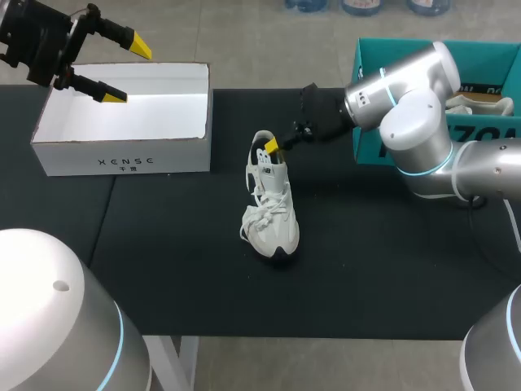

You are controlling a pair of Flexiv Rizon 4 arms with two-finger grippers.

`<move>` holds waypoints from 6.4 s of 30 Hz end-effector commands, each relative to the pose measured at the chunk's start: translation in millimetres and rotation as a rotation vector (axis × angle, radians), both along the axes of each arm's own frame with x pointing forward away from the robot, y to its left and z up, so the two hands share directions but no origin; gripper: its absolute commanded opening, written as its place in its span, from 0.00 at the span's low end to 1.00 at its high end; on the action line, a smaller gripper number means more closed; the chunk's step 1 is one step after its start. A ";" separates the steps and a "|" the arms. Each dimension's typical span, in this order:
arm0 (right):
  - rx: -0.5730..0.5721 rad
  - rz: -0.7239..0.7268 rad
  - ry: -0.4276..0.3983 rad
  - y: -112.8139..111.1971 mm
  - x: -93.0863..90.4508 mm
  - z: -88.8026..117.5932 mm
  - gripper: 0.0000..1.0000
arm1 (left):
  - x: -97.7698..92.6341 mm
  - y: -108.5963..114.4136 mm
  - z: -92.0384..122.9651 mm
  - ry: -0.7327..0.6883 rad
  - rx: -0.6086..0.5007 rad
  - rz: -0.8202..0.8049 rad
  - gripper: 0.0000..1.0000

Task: Take the shoe out of the shoebox, open the shoe tongue, remove and reinsert the insole, then place the shoe into the shoebox

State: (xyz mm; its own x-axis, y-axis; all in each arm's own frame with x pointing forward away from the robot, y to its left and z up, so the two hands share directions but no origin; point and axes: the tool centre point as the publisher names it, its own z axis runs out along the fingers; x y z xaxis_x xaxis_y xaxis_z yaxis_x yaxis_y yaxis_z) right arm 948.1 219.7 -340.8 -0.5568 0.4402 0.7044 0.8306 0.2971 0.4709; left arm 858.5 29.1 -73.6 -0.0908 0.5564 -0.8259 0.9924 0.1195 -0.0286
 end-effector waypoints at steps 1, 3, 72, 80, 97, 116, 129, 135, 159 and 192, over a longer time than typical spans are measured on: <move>-0.025 0.011 0.009 -0.5 -9.5 -3.1 0.00 | 0.5 -0.2 0.2 0.000 0.003 -0.001 1.00; -0.030 0.019 0.020 -0.2 -12.3 -6.3 0.00 | 0.5 -0.2 0.2 0.000 0.003 -0.001 1.00; -0.205 0.001 0.010 13.0 -14.1 -0.3 0.00 | 0.5 -0.2 0.2 0.000 0.003 -0.001 1.00; -0.223 0.023 0.028 18.3 -14.1 -7.8 0.00 | 0.5 -0.2 0.2 0.000 0.003 -0.001 1.00; -0.410 -0.108 0.041 -5.1 -15.2 15.1 1.00 | 0.5 -0.2 0.2 0.000 0.003 -0.001 1.00; -0.764 -0.114 -0.009 -26.5 -11.6 39.2 0.00 | 0.5 -0.2 0.2 0.000 0.003 -0.001 1.00; -0.774 -0.150 -0.021 -17.8 -8.5 28.3 0.00 | 0.5 -0.2 0.2 0.000 0.003 -0.001 1.00; -0.750 -0.205 -0.049 -5.6 -5.8 5.4 0.00 | 0.5 -0.2 0.2 0.000 0.003 -0.001 1.00; -0.865 -0.231 -0.044 -15.7 8.4 -8.7 0.00 | 0.5 -0.2 0.2 0.000 0.003 -0.001 1.00; -0.957 -0.246 -0.014 -17.6 6.3 -32.5 0.00 | 0.5 -0.2 0.2 0.000 0.003 -0.001 1.00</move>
State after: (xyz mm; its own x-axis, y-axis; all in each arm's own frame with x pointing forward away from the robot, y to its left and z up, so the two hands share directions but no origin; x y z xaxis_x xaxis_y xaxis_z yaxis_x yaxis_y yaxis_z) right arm 950.4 198.4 -366.0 -0.3772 0.9260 -0.0165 0.9161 0.3757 0.1401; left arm 858.5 29.1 -73.5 -0.0908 0.5565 -0.8259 0.9924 0.1195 -0.0286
